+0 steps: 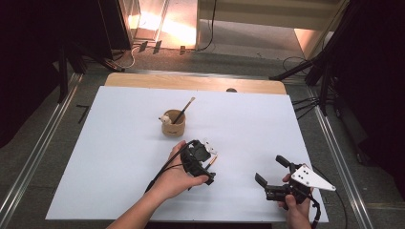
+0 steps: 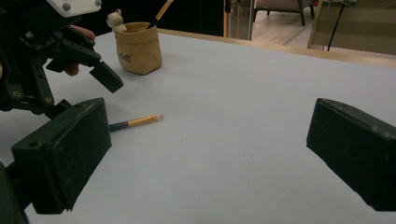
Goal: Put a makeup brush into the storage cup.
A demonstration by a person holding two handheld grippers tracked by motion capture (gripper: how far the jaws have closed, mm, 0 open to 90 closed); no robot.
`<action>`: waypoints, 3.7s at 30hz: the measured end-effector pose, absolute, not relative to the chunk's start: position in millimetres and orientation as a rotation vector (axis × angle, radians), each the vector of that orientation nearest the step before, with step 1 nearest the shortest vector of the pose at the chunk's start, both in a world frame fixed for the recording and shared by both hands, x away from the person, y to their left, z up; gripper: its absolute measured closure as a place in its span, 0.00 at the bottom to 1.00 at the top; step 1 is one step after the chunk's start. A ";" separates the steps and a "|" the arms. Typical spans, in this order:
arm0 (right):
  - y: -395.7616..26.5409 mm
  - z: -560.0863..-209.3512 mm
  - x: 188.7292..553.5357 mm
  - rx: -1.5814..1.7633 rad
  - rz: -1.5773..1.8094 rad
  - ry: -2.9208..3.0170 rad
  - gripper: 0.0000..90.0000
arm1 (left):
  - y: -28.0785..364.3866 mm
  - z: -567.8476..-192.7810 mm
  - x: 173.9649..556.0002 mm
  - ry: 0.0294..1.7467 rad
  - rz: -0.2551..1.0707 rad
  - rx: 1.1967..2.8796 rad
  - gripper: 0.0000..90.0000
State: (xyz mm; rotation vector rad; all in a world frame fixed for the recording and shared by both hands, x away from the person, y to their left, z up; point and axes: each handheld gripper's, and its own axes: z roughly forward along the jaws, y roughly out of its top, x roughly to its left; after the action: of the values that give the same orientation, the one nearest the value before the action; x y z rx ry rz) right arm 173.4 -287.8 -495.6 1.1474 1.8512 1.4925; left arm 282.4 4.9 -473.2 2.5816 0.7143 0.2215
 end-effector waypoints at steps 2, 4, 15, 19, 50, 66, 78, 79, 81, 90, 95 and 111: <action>-287.6 -495.5 173.4 1.150 1.493 1.849 0.00 | 4.0 -472.9 282.7 0.733 0.218 2.581 0.12; -287.9 -495.7 173.6 1.147 1.489 1.852 0.00 | 3.6 -471.4 283.1 0.751 0.198 2.575 0.16; -288.5 -496.0 174.3 1.142 1.485 1.852 0.00 | -3.9 -465.9 286.1 0.849 0.158 2.636 0.25; -289.0 -495.8 174.0 1.149 1.488 1.848 0.00 | -6.3 -463.5 288.8 0.887 0.117 2.654 0.25; -289.9 -495.9 173.7 1.153 1.485 1.853 0.00 | -15.2 -468.5 297.5 1.012 -0.018 2.752 0.75; -290.3 -496.1 173.9 1.151 1.486 1.854 0.00 | -21.0 -473.0 295.8 1.011 0.002 2.794 0.82; -289.4 -496.3 174.7 1.146 1.486 1.855 0.00 | -23.5 -473.7 293.9 1.005 0.071 2.819 0.94; -289.3 -496.3 174.5 1.148 1.486 1.855 0.00 | -23.3 -473.5 294.0 0.996 0.069 2.825 0.94; -289.0 -496.1 174.3 1.152 1.489 1.851 0.00 | -23.0 -473.5 294.0 0.984 0.067 2.826 0.94; -290.1 -496.8 174.8 1.147 1.489 1.855 0.00 | -19.0 -472.6 296.0 0.957 0.027 2.822 0.94; -289.8 -497.0 174.7 1.145 1.489 1.856 0.00 | -14.9 -469.1 297.1 0.961 0.001 2.801 0.94; -288.5 -497.3 175.1 1.140 1.494 1.859 0.00 | 8.2 -449.3 305.8 0.974 -0.037 2.659 0.94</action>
State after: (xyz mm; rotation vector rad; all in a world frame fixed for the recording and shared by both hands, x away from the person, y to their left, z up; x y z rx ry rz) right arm 175.1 -288.5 -497.3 1.1400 1.8593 1.4940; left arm 305.8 8.2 -449.3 2.6588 0.9743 -0.0369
